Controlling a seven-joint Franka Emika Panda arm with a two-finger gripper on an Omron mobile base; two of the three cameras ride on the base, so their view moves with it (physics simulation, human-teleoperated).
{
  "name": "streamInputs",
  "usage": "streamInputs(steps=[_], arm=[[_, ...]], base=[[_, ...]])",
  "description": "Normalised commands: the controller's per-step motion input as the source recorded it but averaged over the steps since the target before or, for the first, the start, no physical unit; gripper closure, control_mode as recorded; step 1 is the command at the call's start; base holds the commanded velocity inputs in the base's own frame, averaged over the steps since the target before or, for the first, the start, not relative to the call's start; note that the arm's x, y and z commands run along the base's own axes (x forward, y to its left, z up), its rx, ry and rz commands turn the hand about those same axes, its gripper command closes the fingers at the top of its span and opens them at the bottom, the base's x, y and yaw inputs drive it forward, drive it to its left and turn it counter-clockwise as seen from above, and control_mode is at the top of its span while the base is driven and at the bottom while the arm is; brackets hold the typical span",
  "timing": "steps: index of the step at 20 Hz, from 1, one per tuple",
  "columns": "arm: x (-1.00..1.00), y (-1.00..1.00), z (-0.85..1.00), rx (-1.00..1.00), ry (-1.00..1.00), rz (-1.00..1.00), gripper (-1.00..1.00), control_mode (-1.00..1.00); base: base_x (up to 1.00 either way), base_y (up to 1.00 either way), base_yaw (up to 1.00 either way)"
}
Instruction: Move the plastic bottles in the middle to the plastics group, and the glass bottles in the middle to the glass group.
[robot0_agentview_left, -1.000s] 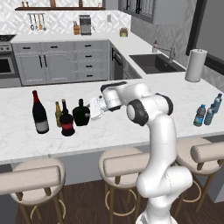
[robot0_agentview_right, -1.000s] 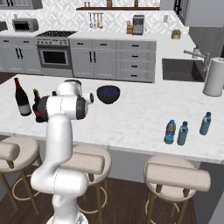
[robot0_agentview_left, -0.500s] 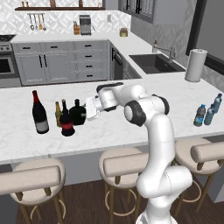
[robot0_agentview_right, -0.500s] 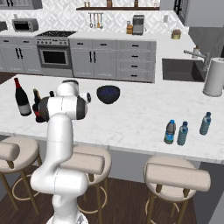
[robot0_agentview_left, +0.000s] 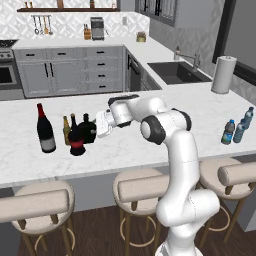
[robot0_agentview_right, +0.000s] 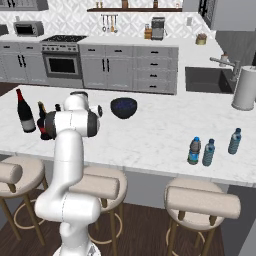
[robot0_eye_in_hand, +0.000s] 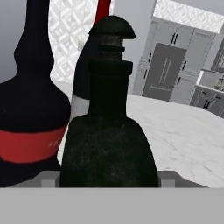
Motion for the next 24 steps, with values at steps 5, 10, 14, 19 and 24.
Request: streamInputs(steps=[5,10,14,19,24], arm=[[0.0,0.0,-0.2,0.0,0.0,0.0,1.0,-1.0],[0.0,0.0,0.02,0.0,0.0,0.0,-1.0,-1.0],[0.0,0.02,0.03,-0.03,0.0,0.0,-1.0,-1.0],[0.0,0.0,0.07,-0.03,0.0,0.0,-1.0,-1.0],[0.0,-0.01,0.1,0.0,0.0,0.0,-1.0,-1.0]], base=[[0.0,0.0,0.0],[0.0,0.0,0.0],[0.0,0.0,0.0],[0.0,0.0,0.0],[0.0,0.0,0.0]])
